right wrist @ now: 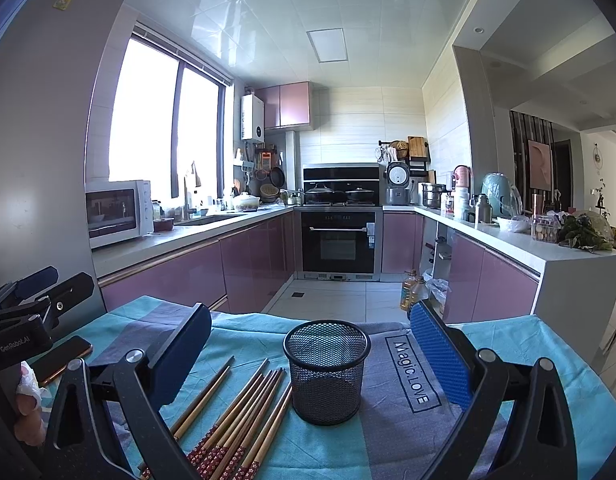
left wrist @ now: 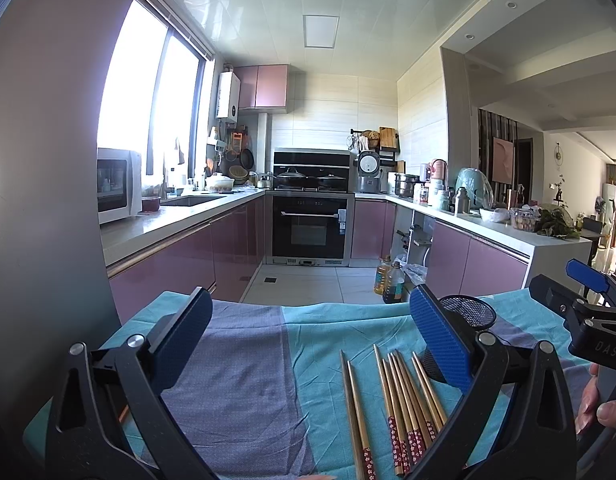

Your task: Organize utensils

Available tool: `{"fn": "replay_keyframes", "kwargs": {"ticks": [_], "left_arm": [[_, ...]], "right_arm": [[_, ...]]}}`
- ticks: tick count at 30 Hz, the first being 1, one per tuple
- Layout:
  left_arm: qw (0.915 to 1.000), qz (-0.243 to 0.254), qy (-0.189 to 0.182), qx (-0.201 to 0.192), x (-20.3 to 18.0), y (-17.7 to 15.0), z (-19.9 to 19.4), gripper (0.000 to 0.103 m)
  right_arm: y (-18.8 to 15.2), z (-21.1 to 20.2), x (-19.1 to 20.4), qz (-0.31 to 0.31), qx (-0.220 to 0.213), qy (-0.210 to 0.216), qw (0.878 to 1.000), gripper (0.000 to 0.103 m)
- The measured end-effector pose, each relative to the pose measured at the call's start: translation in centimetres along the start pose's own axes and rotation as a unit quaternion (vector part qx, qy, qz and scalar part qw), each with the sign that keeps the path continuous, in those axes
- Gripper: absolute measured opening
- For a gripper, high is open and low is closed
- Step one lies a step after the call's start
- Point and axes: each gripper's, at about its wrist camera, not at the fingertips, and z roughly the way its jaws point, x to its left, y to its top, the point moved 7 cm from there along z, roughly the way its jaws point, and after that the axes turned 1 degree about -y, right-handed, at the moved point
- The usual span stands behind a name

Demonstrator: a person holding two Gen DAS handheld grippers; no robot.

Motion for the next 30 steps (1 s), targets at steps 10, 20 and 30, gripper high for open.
{"fn": "replay_keyframes", "kwargs": {"ticks": [10, 20, 30], "left_arm": [[1.0, 0.0, 0.0, 0.001, -0.2, -0.03, -0.04, 0.097], [1.0, 0.0, -0.001, 0.002, -0.21, -0.12, 0.05, 0.097], [0.9999, 0.002, -0.005, 0.012, -0.24, -0.5, 0.63, 0.097]], "right_arm": [[-0.29, 0.07, -0.13, 0.003, 0.003, 0.0, 1.0, 0.096], [-0.34, 0.1, -0.1, 0.004, 0.004, 0.001, 1.0, 0.096], [-0.55, 0.41, 0.02, 0.006, 0.012, 0.007, 1.0, 0.096]]}}
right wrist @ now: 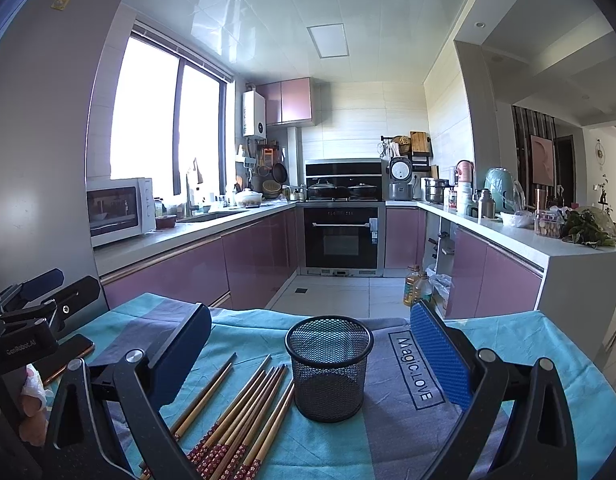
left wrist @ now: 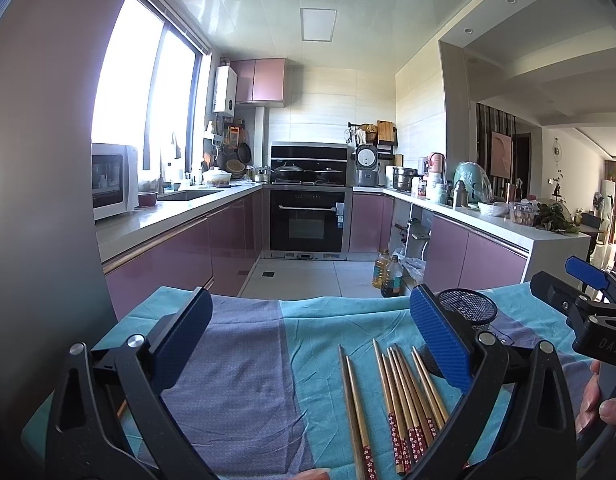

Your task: Organize utensils

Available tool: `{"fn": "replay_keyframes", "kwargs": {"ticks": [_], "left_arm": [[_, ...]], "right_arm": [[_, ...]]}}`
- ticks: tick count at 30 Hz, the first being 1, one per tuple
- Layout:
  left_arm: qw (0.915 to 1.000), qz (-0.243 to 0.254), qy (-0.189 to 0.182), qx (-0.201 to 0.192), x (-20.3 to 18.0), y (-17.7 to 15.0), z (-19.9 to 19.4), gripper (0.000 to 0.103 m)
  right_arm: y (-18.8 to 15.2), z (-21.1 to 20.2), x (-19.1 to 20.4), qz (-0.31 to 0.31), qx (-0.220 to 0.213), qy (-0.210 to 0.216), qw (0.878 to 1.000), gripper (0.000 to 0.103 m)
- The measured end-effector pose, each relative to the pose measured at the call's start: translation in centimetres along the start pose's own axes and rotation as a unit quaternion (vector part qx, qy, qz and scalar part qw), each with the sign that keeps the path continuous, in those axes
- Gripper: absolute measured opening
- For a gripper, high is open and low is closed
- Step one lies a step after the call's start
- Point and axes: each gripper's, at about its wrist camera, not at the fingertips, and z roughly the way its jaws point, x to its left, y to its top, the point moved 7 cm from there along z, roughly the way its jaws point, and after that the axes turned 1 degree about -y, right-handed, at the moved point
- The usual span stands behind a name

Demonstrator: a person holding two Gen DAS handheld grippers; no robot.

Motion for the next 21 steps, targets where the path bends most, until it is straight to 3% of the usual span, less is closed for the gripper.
{"fn": "replay_keyframes", "kwargs": {"ticks": [6, 9, 11, 15, 21], "left_arm": [[0.9991, 0.013, -0.022, 0.034, -0.4, -0.9, 1.4, 0.097], [0.997, 0.021, -0.035, 0.065, -0.6, -2.0, 2.8, 0.097], [0.9942, 0.024, -0.049, 0.093, -0.8, -3.0, 4.0, 0.091], [0.9864, 0.033, -0.066, 0.147, -1.3, -5.3, 6.3, 0.081], [0.9744, 0.044, -0.076, 0.207, -1.6, -8.7, 9.3, 0.068]], "right_arm": [[-1.8, 1.5, 0.5, 0.004, 0.058, 0.032, 0.998, 0.096], [-3.8, 2.9, 1.2, 0.008, 0.115, 0.055, 0.992, 0.096], [-5.2, 3.9, 1.8, 0.006, 0.153, 0.065, 0.986, 0.096], [-8.6, 6.0, 2.3, 0.007, 0.232, 0.071, 0.97, 0.08], [-11.5, 7.7, 2.5, 0.025, 0.295, 0.074, 0.952, 0.06]]}}
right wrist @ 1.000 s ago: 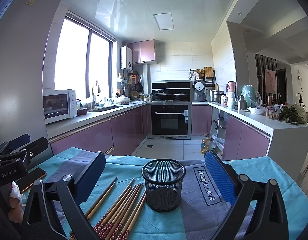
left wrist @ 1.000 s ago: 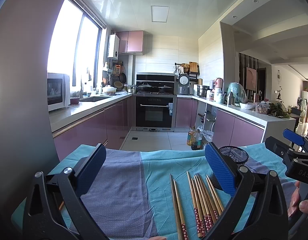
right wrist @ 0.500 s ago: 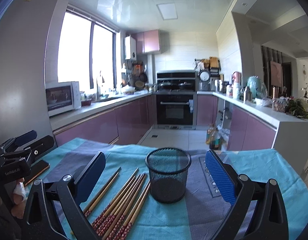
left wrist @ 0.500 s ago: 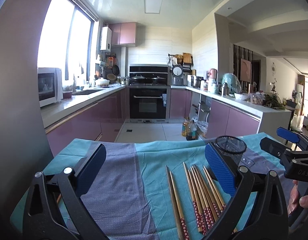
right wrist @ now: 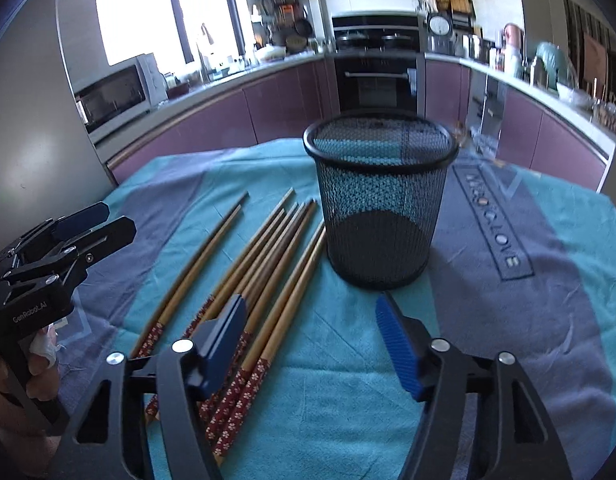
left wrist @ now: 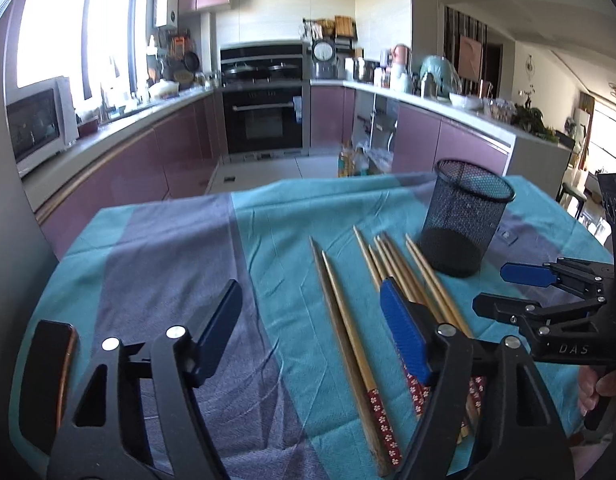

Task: Organize utensils
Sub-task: 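Close the left tool on one bamboo chopstick while the right tool grasps another chopstick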

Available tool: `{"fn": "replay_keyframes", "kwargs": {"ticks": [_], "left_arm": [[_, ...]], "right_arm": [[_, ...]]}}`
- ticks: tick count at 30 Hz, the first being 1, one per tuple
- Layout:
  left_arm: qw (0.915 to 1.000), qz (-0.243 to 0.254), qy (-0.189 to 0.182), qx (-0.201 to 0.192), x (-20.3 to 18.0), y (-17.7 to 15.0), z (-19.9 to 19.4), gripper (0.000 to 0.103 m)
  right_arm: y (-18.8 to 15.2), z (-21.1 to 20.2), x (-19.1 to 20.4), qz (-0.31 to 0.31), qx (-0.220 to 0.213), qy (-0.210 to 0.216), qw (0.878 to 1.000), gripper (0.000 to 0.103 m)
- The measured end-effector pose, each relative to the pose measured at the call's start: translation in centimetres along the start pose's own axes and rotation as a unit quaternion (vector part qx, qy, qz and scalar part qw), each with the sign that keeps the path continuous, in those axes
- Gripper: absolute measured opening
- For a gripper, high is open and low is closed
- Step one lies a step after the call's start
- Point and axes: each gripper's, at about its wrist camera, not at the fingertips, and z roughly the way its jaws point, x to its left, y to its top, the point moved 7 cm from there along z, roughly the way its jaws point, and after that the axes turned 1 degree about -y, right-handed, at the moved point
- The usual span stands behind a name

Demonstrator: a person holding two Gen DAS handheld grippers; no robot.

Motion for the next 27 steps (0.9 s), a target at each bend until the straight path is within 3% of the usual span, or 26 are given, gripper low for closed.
{"fn": "replay_keyframes", "kwargs": {"ticks": [2, 6, 12, 16, 19, 27], "left_arm": [[0.9998, 0.0, -0.003, 0.02, 0.1, -0.6, 1.3, 0.061], [0.9981, 0.007, -0.012, 0.061, 0.0, -1.7, 3.8, 0.059], [0.9955, 0.02, -0.02, 0.09, -0.2, -2.5, 6.0, 0.058], [0.9932, 0.02, -0.024, 0.113, -0.4, -3.0, 7.2, 0.05], [0.9914, 0.015, -0.032, 0.126, -0.5, -3.2, 8.1, 0.044], [0.9891, 0.021, -0.045, 0.138, -1.4, -3.4, 8.8, 0.045]], "right_arm": [[-0.4, 0.5, 0.1, 0.003, 0.013, 0.002, 1.0, 0.058], [-0.7, 1.3, 0.6, -0.002, 0.029, 0.004, 1.0, 0.055], [-0.8, 2.3, 0.4, -0.009, 0.049, 0.003, 0.999, 0.055], [-0.5, 2.4, 0.1, -0.016, 0.049, -0.006, 0.999, 0.055], [-0.5, 2.3, -0.4, -0.012, 0.051, -0.007, 0.999, 0.055], [-0.4, 2.8, -0.4, -0.028, 0.06, -0.023, 0.998, 0.05]]}}
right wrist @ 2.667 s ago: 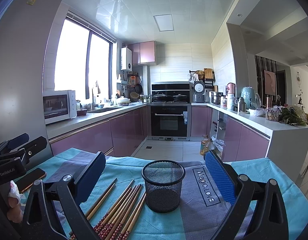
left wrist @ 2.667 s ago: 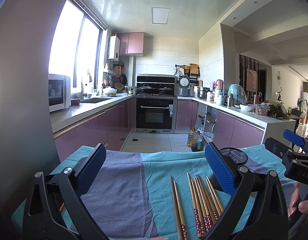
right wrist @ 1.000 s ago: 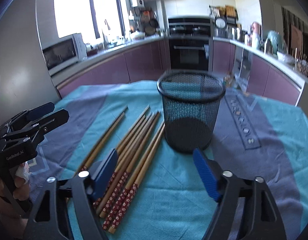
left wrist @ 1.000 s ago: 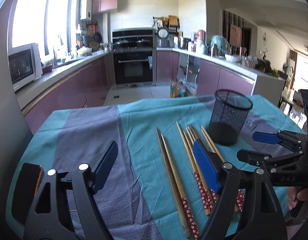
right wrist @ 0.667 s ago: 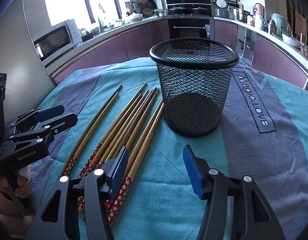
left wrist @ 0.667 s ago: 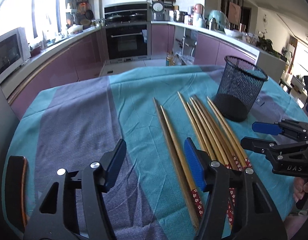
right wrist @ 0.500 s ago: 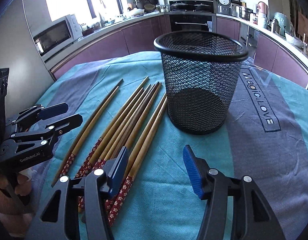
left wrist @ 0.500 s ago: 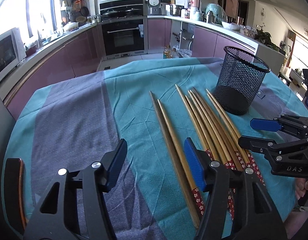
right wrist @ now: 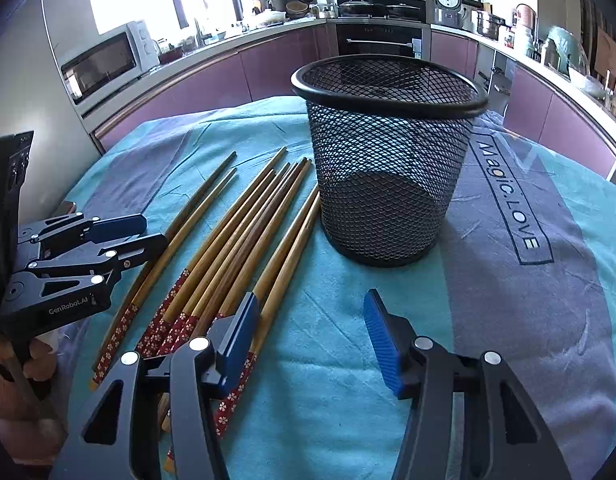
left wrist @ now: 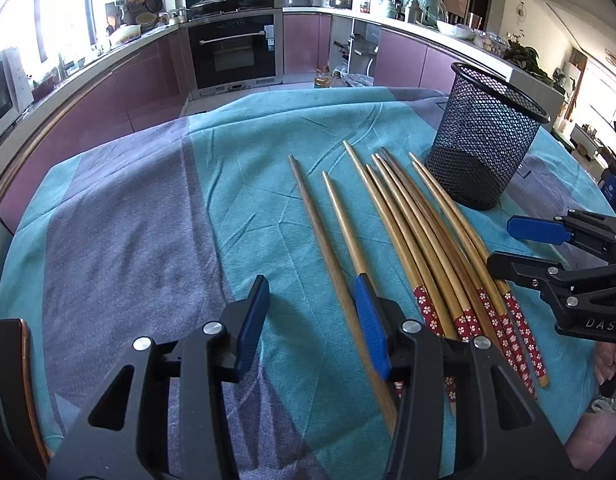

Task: Organize utensils
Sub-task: 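Close the left tool on one bamboo chopstick while the right tool grasps another chopstick, then lift the left tool's chopstick upright over the mesh cup while the right tool carries its chopstick there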

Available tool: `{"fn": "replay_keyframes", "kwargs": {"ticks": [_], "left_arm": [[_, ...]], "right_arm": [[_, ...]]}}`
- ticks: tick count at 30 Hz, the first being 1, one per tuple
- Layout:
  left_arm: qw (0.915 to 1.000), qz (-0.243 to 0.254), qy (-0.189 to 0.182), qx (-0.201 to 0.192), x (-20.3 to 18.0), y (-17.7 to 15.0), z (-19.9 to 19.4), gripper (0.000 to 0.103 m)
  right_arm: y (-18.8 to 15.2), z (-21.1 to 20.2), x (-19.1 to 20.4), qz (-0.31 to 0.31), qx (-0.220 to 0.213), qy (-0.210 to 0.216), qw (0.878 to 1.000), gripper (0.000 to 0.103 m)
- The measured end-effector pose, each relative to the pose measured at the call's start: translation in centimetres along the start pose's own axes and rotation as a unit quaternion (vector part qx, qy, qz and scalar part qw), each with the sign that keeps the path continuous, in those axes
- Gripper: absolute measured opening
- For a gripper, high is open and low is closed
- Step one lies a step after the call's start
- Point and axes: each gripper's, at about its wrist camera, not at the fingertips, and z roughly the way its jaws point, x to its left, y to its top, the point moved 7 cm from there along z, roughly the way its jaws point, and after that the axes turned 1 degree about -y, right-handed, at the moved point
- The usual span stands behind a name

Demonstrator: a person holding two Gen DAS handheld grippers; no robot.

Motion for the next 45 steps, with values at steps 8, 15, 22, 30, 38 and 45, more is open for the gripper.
{"fn": "replay_keyframes", "kwargs": {"ticks": [8, 15, 22, 30, 38, 45], "left_arm": [[0.9999, 0.006, 0.002, 0.008, -0.4, 1.3, 1.0, 0.041], [0.9998, -0.009, -0.005, 0.018, -0.7, 2.8, 2.3, 0.018], [0.9991, -0.035, -0.019, 0.015, -0.9, 2.7, 1.9, 0.008], [0.9981, -0.035, -0.048, -0.019, -1.1, 2.9, -1.7, 0.008], [0.9944, -0.016, -0.074, -0.073, -1.5, 4.3, -7.6, 0.008], [0.9893, 0.005, -0.086, -0.117, -2.5, 5.8, -13.0, 0.008]], "right_arm": [[1.2, 1.2, 0.9, -0.022, 0.0, -0.017, 1.0, 0.04], [1.7, 1.4, 0.9, 0.0, 0.0, 0.009, 1.0, 0.012], [1.5, 0.7, 0.1, 0.029, -0.009, 0.033, 0.999, 0.006], [2.0, -2.5, 0.0, 0.024, -0.045, 0.079, 0.996, 0.006], [3.2, -6.7, -0.4, 0.025, -0.1, 0.11, 0.989, 0.006], [4.5, -9.9, -0.7, 0.022, -0.145, 0.116, 0.982, 0.006]]}}
